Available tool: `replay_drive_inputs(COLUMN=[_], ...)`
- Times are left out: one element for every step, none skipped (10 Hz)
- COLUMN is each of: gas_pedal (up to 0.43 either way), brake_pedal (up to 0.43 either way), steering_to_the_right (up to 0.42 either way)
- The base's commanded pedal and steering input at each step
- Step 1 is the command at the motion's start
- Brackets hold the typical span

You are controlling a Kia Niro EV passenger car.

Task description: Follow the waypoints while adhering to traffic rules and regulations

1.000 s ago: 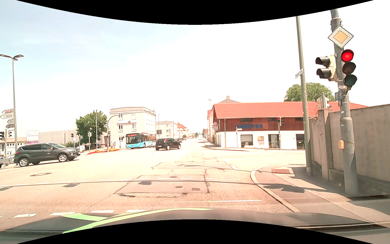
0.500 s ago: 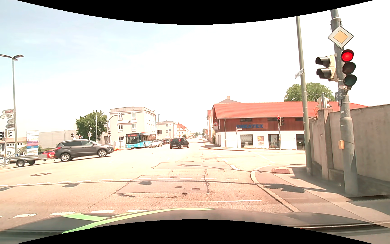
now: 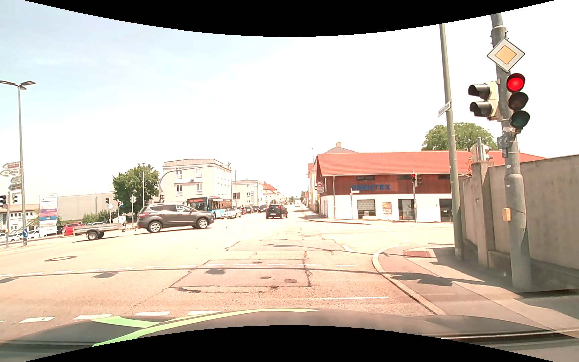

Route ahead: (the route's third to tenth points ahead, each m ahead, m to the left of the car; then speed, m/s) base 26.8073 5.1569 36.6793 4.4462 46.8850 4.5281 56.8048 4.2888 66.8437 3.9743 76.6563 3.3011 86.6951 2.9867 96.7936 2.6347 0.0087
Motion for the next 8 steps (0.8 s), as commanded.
replay_drive_inputs(gas_pedal=[0.000, 0.000, 0.000, 0.000, 0.000, 0.000, 0.000, 0.000], brake_pedal=[0.250, 0.250, 0.250, 0.250, 0.250, 0.250, 0.250, 0.244], steering_to_the_right=[0.003, 0.003, 0.003, 0.003, 0.003, 0.003, 0.003, 0.003])
